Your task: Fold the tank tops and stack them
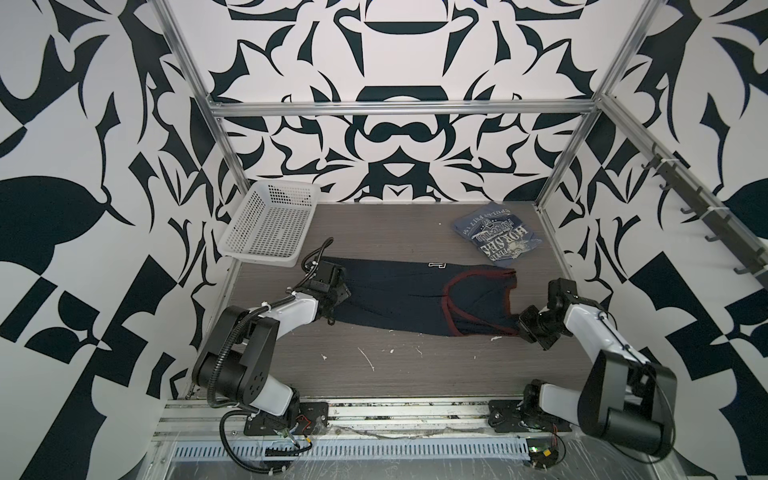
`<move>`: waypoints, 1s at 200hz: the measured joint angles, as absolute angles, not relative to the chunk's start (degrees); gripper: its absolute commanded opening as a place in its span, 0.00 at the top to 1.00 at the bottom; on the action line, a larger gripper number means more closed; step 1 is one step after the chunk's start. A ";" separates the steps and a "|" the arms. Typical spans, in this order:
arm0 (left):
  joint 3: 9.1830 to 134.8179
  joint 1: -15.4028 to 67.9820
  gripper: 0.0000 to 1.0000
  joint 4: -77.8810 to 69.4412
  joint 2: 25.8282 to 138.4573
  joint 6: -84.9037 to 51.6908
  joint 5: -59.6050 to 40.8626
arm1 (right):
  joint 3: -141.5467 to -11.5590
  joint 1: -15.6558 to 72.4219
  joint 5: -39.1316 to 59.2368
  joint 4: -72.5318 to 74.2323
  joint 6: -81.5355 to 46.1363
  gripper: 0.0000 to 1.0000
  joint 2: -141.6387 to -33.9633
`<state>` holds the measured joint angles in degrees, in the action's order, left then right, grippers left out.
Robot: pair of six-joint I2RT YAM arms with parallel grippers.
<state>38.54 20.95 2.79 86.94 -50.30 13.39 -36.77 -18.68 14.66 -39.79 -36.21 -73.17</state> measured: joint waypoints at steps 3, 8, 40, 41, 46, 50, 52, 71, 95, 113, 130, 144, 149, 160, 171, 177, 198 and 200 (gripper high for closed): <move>38.50 20.95 0.28 2.76 86.87 -50.24 13.32 | -37.08 -18.70 14.72 -39.55 -36.18 1.00 -73.71; 38.44 20.95 0.28 2.72 86.78 -50.13 13.23 | -37.63 -18.72 14.83 -39.24 -35.99 0.99 -74.63; 37.93 20.95 0.27 3.99 85.56 -49.93 12.82 | -40.16 -18.83 15.07 -37.82 -34.70 0.92 -78.08; 37.93 20.95 0.27 4.03 85.54 -49.93 12.82 | -40.21 -18.85 15.07 -37.82 -34.59 0.91 -78.17; 37.91 20.95 0.27 4.43 85.30 -49.87 12.78 | -40.27 -18.94 15.07 -37.80 -34.41 0.86 -78.56; 37.91 20.95 0.27 4.78 85.19 -49.84 12.75 | -40.29 -18.98 15.05 -37.85 -34.26 0.84 -78.78; 37.91 20.95 0.27 4.97 85.10 -49.76 12.73 | -40.29 -19.03 15.07 -37.89 -34.30 0.84 -78.85; 38.11 21.12 0.26 7.05 84.38 -48.95 12.56 | -40.29 -19.27 14.28 -38.57 -33.39 0.54 -78.41; 39.75 22.94 0.25 11.60 83.05 -46.89 13.10 | -40.32 -19.42 12.53 -40.12 -32.45 0.15 -73.58; 43.64 26.22 0.25 15.35 82.19 -44.58 14.26 | -40.58 -19.42 11.53 -41.32 -31.77 0.15 -69.30; 48.86 30.59 0.25 17.37 82.19 -41.36 15.35 | -41.23 -19.42 11.05 -42.35 -31.62 0.15 -66.87; 54.39 35.62 0.25 18.57 82.96 -37.76 15.53 | -41.65 -19.42 10.72 -43.03 -31.51 0.15 -65.28; 56.53 37.39 0.25 18.85 83.70 -36.47 15.33 | -41.74 -19.42 10.66 -43.18 -31.48 0.14 -64.73; 61.65 41.39 0.26 19.35 86.67 -33.52 14.33 | -41.98 -19.42 10.68 -43.66 -31.66 0.07 -63.37; 66.72 44.69 0.26 19.77 90.43 -30.81 13.21 | -42.11 -19.42 10.70 -43.77 -31.40 0.07 -61.98; 69.38 46.52 0.26 20.10 92.84 -29.39 12.56 | -42.17 -19.42 10.72 -43.99 -31.46 0.07 -61.06; 77.19 51.72 0.28 22.22 101.49 -25.41 10.26 | -42.59 -19.42 10.92 -44.75 -31.51 0.07 -58.33; 77.91 52.18 0.28 22.44 102.41 -25.10 9.93 | -42.65 -19.42 10.92 -44.84 -31.48 0.07 -58.06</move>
<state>77.91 52.18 22.44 102.41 -25.10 9.93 -42.65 -19.42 10.92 -44.84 -31.48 -58.06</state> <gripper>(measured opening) 0.731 0.928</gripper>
